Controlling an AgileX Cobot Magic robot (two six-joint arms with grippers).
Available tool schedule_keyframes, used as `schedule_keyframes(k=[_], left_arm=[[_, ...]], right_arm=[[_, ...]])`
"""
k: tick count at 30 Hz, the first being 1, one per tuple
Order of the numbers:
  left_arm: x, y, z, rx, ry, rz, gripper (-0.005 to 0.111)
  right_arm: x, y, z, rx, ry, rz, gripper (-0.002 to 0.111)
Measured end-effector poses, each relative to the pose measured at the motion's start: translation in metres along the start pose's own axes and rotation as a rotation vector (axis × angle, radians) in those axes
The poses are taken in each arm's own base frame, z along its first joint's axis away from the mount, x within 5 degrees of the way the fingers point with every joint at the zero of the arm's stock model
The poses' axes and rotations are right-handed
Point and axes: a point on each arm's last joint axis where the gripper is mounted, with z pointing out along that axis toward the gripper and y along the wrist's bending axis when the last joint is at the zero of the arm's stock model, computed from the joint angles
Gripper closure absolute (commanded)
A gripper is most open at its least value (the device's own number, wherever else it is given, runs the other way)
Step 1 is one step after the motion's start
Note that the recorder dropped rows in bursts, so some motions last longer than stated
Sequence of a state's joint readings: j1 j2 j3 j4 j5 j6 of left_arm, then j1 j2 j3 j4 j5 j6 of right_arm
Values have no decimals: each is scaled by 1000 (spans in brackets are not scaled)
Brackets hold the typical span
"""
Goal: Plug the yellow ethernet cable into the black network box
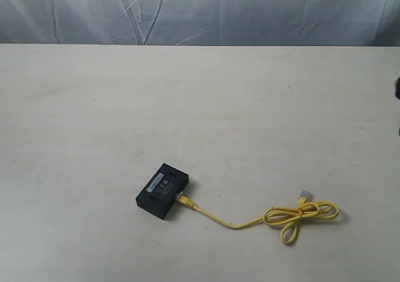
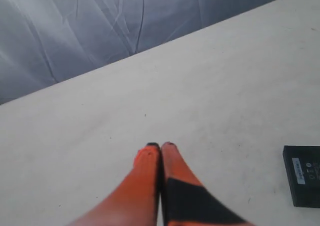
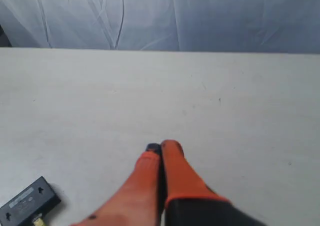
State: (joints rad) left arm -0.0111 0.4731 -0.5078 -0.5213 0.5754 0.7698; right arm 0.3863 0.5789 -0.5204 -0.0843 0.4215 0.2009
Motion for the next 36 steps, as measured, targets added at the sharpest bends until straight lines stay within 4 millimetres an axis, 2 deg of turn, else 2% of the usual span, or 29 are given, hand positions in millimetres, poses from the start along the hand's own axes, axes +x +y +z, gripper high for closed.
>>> schedule_keyframes(k=[4, 9, 13, 19, 26, 31, 36], left_arm=[[7, -8, -16, -11, -55, 26, 107], [7, -11, -27, -24, -101, 39, 107], [7, -11, -27, -24, -103, 40, 107], [7, -11, -27, -24, -101, 42, 107], [8, -11, -27, -29, -94, 53, 107], [8, -11, -27, -28, -92, 54, 107], [8, -11, -27, -28, -92, 54, 107]], right_arm=[[15, -4, -24, 9, -73, -21, 108], [16, -5, -49, -1, -184, -17, 108], [17, -6, -59, -7, -238, -14, 108], [19, -7, -68, 8, -287, 12, 108], [21, -12, -77, 131, -346, 90, 108], [21, -13, -76, 154, -345, 78, 108], [39, -17, -66, 186, -298, -6, 108]])
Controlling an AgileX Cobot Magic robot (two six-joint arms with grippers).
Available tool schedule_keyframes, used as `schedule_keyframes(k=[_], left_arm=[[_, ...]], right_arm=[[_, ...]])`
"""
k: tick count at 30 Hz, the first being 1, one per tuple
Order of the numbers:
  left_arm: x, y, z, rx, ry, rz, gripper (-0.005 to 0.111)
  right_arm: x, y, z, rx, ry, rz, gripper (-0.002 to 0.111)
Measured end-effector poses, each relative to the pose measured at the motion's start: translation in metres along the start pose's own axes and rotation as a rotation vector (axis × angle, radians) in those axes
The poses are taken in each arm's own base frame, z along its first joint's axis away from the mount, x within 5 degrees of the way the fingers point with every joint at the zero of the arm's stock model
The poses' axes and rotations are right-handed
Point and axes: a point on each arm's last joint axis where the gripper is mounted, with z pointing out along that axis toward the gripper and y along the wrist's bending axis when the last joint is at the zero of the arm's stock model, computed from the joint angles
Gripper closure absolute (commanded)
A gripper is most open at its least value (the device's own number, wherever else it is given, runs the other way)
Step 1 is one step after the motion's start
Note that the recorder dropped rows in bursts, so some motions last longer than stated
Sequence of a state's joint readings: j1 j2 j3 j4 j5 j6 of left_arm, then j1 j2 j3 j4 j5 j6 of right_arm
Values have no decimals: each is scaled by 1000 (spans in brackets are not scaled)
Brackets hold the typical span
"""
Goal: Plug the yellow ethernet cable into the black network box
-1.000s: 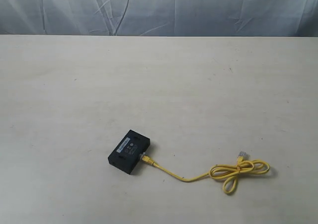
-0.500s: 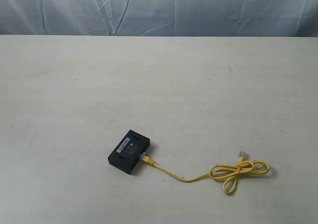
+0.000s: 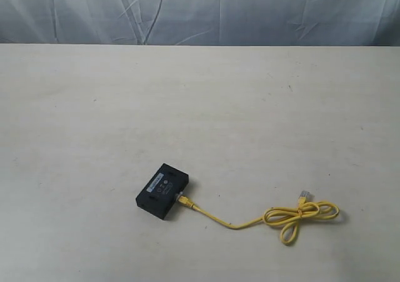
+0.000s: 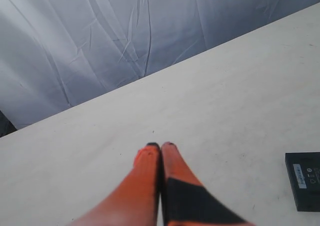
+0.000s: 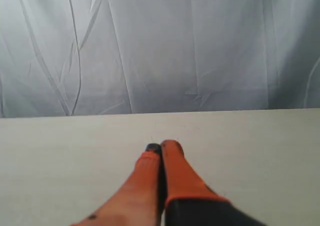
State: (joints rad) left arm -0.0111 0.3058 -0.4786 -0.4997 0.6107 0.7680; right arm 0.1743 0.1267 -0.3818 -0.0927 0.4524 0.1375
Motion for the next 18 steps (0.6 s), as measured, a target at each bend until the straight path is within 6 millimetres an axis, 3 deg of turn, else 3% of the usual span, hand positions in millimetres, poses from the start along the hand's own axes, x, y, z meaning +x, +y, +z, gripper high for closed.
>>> schedule_keyframes(k=[8, 18], left_arm=[[0, 0, 0, 0, 0, -2, 107], [0, 0, 0, -1, 1, -1, 107]], right_arm=[[58, -2, 6, -7, 86, -59, 108], [93, -1, 16, -28, 172, -39, 108]])
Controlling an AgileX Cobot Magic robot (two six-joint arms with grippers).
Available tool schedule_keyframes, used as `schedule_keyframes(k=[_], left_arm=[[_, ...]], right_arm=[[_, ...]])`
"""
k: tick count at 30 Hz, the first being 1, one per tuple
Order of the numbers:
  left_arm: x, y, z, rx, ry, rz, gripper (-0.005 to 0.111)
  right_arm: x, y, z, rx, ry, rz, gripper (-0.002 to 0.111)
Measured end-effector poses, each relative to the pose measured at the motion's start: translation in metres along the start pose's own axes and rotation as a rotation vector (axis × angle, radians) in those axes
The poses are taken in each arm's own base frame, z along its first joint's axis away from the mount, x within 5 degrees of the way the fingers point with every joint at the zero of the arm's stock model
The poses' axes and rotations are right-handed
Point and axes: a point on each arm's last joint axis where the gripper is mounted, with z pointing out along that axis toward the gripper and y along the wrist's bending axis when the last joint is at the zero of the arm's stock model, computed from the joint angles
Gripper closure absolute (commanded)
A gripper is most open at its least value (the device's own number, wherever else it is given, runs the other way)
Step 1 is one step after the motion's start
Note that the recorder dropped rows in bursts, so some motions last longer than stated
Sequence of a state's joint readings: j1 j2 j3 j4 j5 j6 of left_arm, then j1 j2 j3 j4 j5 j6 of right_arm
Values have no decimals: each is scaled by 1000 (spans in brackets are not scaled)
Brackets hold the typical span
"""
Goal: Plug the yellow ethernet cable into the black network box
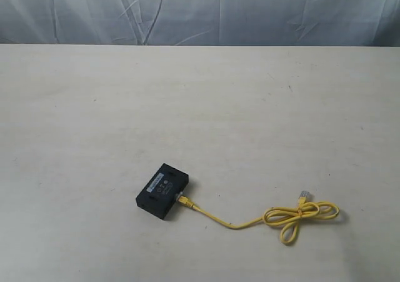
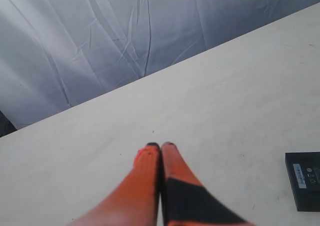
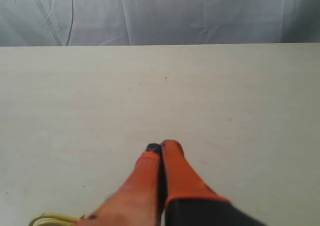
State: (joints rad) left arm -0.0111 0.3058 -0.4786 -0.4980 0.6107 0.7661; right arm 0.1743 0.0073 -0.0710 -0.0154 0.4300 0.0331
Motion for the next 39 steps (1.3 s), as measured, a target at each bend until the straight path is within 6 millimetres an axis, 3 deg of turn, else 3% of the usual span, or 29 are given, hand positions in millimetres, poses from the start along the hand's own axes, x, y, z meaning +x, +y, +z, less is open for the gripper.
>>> schedule_keyframes(k=[10, 35, 39], left_arm=[[0, 0, 0, 0, -1, 1, 107], [1, 1, 0, -8, 7, 24, 107], [23, -4, -2, -56, 8, 70, 107]], right_arm=[[17, -3, 7, 60, 24, 47, 108], [16, -3, 8, 68, 6, 68, 108], [16, -3, 8, 68, 6, 68, 108]])
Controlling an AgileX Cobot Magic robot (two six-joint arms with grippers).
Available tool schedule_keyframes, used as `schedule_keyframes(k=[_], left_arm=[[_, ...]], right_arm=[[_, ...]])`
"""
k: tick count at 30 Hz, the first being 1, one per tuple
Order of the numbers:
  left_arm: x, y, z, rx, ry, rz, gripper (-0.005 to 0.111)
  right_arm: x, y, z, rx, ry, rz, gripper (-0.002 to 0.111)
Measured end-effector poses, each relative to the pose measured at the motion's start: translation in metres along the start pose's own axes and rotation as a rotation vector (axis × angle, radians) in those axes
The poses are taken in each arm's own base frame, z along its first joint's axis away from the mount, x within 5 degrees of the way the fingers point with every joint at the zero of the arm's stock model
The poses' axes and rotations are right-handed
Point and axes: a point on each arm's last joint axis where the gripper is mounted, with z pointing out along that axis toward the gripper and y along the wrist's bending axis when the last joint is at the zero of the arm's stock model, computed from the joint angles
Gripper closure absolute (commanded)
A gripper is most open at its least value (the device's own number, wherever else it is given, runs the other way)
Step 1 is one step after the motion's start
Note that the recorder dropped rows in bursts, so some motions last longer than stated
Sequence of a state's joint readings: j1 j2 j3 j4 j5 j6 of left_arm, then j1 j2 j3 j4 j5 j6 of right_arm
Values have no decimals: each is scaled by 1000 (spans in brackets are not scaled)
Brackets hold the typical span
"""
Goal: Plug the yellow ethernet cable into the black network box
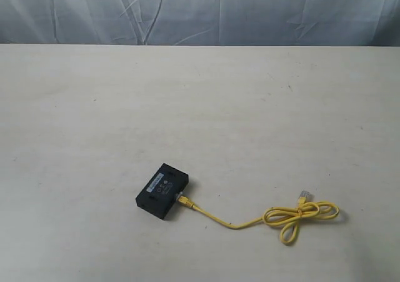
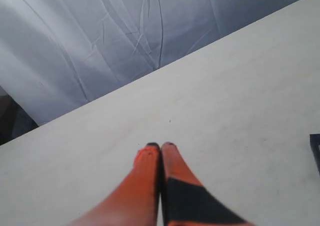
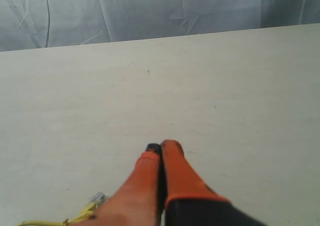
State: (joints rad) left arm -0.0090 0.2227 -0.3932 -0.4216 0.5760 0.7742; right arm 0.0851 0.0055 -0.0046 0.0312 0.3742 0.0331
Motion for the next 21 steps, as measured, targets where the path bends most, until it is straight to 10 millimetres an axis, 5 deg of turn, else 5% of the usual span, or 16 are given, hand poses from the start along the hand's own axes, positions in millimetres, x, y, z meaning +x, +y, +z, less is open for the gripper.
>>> schedule_keyframes(k=[4, 8, 16, 21], left_arm=[[56, -15, 10, -110, -71, -6, 107], [90, -25, 22, -99, -12, -22, 107], [91, -24, 22, -118, -16, -38, 107], [94, -18, 22, -183, -1, -211, 107]], right_arm=[[0, 0, 0, 0, 0, 0, 108], [0, 0, 0, 0, 0, 0, 108], [0, 0, 0, 0, 0, 0, 108], [1, 0, 0, 0, 2, 0, 108]])
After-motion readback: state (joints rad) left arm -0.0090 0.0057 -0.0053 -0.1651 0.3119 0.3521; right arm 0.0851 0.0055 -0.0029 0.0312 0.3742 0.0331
